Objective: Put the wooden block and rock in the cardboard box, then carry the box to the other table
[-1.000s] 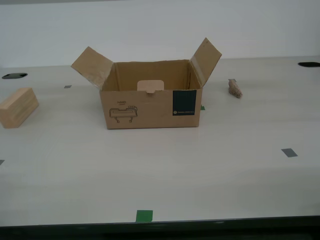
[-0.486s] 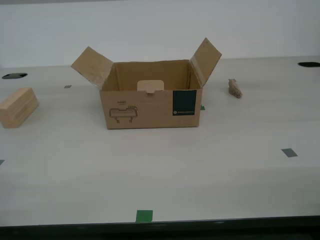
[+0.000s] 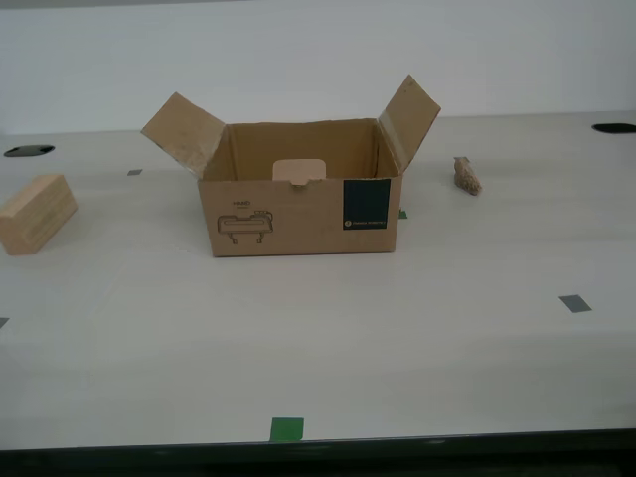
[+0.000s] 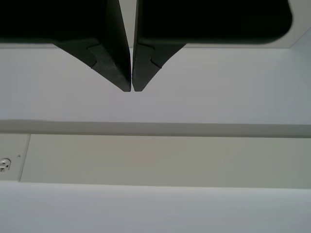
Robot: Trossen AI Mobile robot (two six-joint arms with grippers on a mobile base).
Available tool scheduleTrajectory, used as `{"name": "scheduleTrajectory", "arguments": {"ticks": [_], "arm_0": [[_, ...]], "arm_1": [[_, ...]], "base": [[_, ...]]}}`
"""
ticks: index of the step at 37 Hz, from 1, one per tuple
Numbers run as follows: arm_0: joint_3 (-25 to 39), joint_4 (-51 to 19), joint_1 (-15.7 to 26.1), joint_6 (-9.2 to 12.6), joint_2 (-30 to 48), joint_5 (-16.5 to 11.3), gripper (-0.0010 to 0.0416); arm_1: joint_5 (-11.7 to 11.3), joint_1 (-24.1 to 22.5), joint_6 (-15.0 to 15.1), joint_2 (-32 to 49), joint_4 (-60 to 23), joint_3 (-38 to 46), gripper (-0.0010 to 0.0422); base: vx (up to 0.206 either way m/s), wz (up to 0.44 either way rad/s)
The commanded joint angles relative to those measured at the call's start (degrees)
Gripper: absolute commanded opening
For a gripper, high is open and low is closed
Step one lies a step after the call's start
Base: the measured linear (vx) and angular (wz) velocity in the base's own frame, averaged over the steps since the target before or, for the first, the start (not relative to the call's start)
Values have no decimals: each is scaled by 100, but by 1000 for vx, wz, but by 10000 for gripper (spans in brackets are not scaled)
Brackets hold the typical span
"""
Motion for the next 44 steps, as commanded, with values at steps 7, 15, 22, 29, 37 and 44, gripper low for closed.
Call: {"name": "scheduleTrajectory", "arguments": {"ticks": [7,15,22,29,37,44], "arm_0": [[4,15,2,7,2,4,0],[4,15,2,7,2,4,0],[4,15,2,7,2,4,0],[4,15,2,7,2,4,0],[4,15,2,7,2,4,0],[4,15,2,7,2,4,0]], "arm_1": [[9,0,4,-2,31,2,0],[9,0,4,-2,31,2,0],[9,0,4,-2,31,2,0],[9,0,4,-2,31,2,0],[9,2,4,-2,31,2,0],[9,2,4,-2,31,2,0]], "base": [[0,0],[0,0],[0,0],[0,0],[0,0],[0,0]]}}
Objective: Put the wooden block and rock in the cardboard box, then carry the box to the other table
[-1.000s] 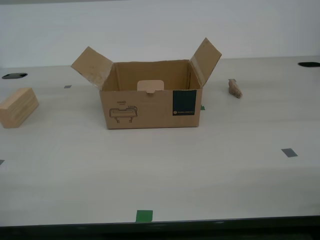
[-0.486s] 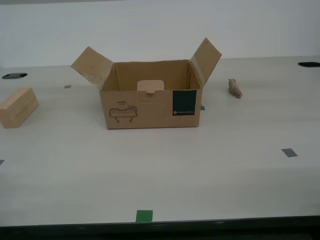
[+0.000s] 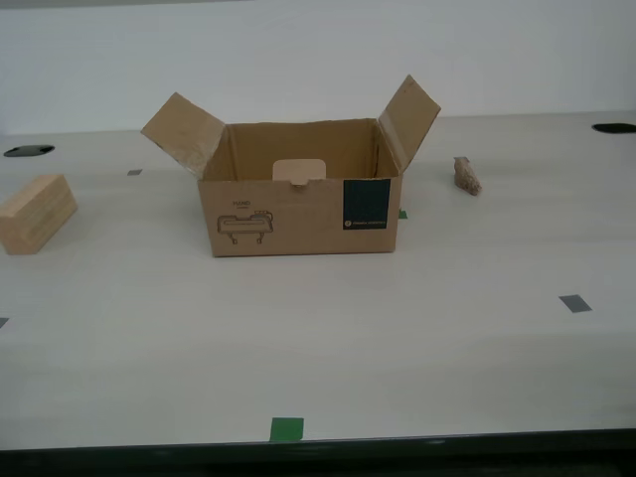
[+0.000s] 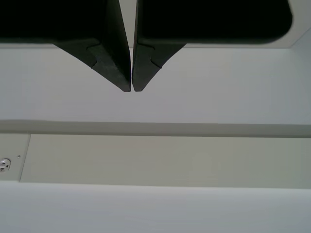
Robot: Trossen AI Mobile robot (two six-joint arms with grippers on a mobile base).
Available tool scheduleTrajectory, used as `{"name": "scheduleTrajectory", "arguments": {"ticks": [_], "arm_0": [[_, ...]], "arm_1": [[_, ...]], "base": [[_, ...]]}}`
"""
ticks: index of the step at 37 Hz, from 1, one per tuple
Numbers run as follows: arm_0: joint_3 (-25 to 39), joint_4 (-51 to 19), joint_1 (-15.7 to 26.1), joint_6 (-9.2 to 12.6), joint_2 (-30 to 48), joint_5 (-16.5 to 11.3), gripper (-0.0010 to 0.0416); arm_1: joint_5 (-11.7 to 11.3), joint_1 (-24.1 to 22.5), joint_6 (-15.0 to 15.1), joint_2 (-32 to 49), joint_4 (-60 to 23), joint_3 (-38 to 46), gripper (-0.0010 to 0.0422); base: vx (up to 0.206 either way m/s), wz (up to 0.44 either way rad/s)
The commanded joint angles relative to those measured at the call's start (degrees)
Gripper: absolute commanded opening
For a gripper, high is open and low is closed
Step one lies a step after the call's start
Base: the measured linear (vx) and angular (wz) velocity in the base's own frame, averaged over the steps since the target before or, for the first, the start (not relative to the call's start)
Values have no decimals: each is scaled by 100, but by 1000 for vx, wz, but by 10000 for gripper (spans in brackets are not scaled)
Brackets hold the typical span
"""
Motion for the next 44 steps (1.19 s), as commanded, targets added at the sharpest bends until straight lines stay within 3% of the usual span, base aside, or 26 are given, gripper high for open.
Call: {"name": "scheduleTrajectory", "arguments": {"ticks": [1,44], "arm_0": [[4,15,-2,7,2,4,0],[4,17,-2,7,2,4,0]], "arm_1": [[9,0,4,-2,31,2,0],[9,0,4,-2,33,2,0]], "base": [[0,0],[0,0]]}}
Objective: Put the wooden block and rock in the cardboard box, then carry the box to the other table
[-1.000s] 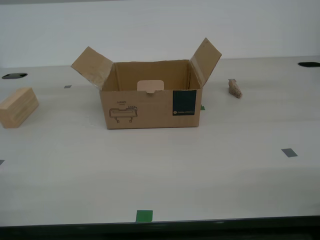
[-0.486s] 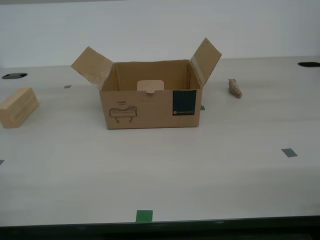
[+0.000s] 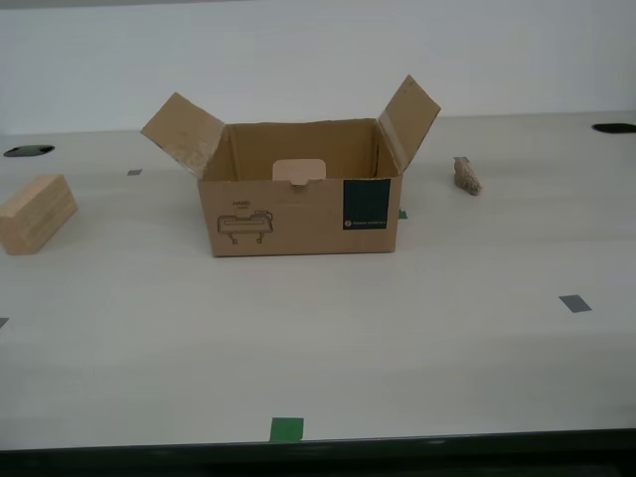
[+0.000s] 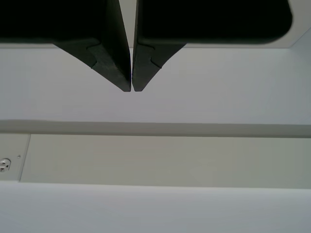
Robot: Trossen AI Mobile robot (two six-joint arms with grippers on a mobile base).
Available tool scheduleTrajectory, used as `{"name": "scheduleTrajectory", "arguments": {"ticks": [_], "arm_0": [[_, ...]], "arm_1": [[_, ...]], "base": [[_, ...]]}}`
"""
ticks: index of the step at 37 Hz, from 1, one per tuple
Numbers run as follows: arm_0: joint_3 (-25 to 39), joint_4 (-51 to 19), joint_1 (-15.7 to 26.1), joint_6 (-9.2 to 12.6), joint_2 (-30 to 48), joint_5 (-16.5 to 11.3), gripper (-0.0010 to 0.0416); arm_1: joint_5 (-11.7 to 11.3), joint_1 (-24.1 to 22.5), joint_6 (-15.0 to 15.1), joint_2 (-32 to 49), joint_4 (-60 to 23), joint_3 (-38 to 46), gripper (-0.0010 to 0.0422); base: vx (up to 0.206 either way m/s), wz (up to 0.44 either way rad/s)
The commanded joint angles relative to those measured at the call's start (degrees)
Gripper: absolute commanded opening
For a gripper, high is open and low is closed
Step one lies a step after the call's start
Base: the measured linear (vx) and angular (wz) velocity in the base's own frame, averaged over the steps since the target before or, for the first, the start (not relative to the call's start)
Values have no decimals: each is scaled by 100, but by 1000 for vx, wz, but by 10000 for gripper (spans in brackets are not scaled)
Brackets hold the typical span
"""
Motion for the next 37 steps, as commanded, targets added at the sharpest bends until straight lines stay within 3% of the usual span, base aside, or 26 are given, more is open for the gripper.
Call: {"name": "scheduleTrajectory", "arguments": {"ticks": [1,37], "arm_0": [[4,15,4,7,2,4,0],[4,17,4,7,2,4,0]], "arm_1": [[9,0,4,-2,31,2,0],[9,-2,-9,-2,33,2,0]], "base": [[0,0],[0,0]]}}
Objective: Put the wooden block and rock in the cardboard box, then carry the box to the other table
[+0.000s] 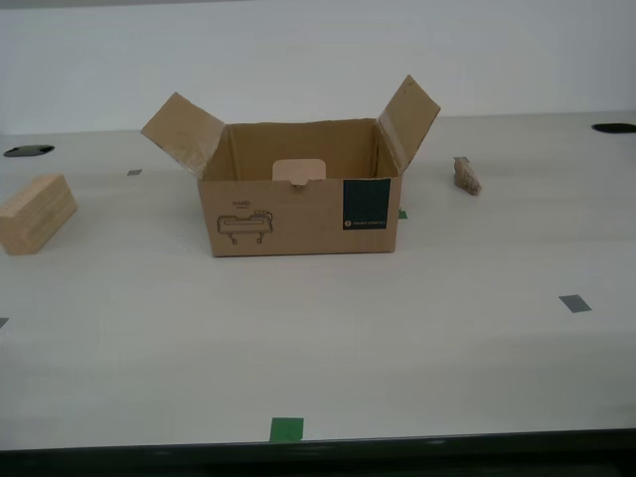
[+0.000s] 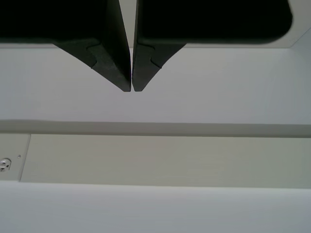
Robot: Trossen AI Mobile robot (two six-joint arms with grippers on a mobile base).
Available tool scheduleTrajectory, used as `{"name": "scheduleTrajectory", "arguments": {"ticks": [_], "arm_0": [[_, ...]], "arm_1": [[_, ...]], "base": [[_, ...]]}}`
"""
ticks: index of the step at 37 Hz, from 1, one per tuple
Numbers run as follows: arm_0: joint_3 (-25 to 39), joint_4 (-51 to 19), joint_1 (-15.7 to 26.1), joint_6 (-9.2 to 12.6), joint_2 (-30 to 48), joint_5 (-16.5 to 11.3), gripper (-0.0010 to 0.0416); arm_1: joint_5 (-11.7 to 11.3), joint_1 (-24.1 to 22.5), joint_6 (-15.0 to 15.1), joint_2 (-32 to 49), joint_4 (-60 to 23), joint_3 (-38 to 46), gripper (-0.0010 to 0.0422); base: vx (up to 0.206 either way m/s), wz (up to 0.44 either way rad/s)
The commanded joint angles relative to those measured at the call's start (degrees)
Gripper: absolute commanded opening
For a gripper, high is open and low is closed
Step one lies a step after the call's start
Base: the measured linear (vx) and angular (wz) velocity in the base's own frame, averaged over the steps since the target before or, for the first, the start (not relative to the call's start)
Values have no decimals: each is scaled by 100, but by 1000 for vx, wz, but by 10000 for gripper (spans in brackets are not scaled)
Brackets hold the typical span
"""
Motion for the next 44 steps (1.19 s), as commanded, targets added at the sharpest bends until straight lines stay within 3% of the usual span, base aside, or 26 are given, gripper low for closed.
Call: {"name": "scheduleTrajectory", "arguments": {"ticks": [1,37,44], "arm_0": [[4,17,4,7,2,7,0],[4,-9,4,-7,-2,2,0],[4,-267,4,-4,-74,2,0]], "arm_1": [[9,-4,-24,-2,31,2,0],[7,-7,-83,-44,13,24,0],[-59,-9,-72,-293,-573,280,-1]], "base": [[0,0],[0,0],[0,0]]}}
